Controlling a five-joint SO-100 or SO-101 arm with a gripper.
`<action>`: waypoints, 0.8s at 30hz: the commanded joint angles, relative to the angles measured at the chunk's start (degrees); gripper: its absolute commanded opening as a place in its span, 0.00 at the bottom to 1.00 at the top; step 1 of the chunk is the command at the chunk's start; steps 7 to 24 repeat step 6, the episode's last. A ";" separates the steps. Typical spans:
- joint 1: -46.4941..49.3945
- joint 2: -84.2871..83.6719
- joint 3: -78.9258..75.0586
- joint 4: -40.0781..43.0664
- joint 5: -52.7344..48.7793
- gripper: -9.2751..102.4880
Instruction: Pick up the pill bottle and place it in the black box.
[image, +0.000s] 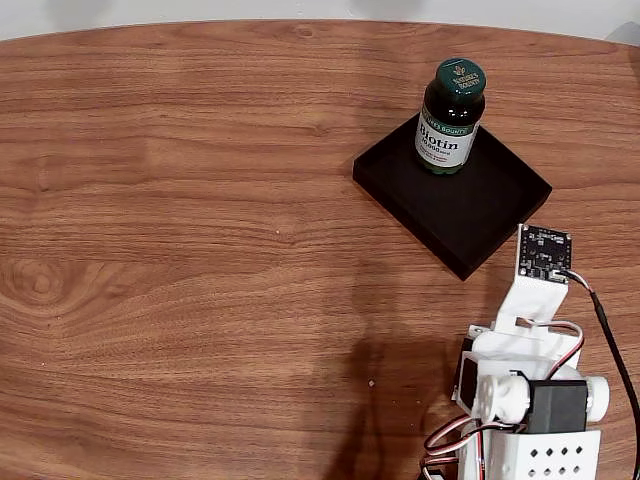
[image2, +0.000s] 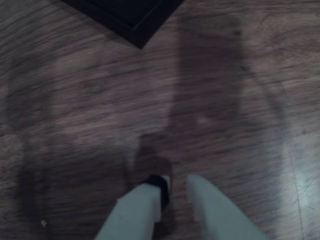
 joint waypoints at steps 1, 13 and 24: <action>1.05 -0.26 -0.79 8.26 -2.37 0.09; 1.05 -0.26 -0.79 8.26 -2.37 0.09; 1.05 -0.26 -0.79 8.26 -2.37 0.09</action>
